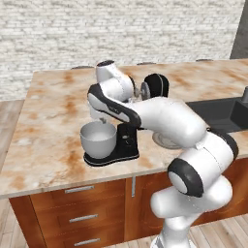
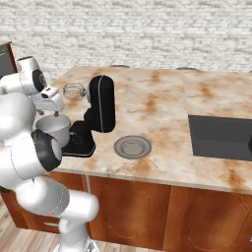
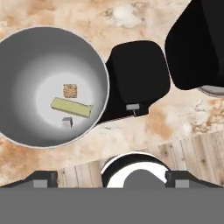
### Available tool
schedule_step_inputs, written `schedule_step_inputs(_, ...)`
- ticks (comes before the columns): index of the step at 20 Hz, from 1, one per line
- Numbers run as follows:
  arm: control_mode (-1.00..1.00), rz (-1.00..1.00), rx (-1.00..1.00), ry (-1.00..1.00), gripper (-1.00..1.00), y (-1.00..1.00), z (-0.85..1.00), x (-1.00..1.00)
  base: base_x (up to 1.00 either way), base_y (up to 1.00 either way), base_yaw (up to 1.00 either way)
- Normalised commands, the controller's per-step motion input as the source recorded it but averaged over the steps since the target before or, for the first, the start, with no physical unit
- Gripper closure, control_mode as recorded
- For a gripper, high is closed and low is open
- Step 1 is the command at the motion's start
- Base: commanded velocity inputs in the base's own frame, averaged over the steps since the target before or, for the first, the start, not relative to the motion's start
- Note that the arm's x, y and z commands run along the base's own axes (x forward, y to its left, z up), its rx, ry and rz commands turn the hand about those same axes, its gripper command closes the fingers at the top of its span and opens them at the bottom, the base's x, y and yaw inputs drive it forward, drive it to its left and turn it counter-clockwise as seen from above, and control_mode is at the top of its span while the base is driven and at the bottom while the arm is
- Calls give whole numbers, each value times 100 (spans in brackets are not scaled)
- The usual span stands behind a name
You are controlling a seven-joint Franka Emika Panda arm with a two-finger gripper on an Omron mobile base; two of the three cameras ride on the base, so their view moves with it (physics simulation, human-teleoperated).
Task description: Add butter and sugar cubes to the stand mixer bowl and then turn on the stand mixer to begin making frosting.
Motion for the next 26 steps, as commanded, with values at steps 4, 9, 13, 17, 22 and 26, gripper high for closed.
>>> schedule_step_inputs(4,-100,0,22,-21,-100,-100,41,-100,0,0,0)
schedule_step_inputs(9,-100,0,24,-22,-100,-100,42,-67,0,0,0)
schedule_step_inputs(13,-100,0,28,-23,-100,-100,36,-19,0,0,0)
schedule_step_inputs(17,-100,0,31,-16,-100,-91,52,9,0,0,0)
schedule_step_inputs(22,-100,0,28,-8,-100,-66,69,44,0,0,0)
schedule_step_inputs(26,-100,0,29,-7,-100,-36,52,48,0,0,0)
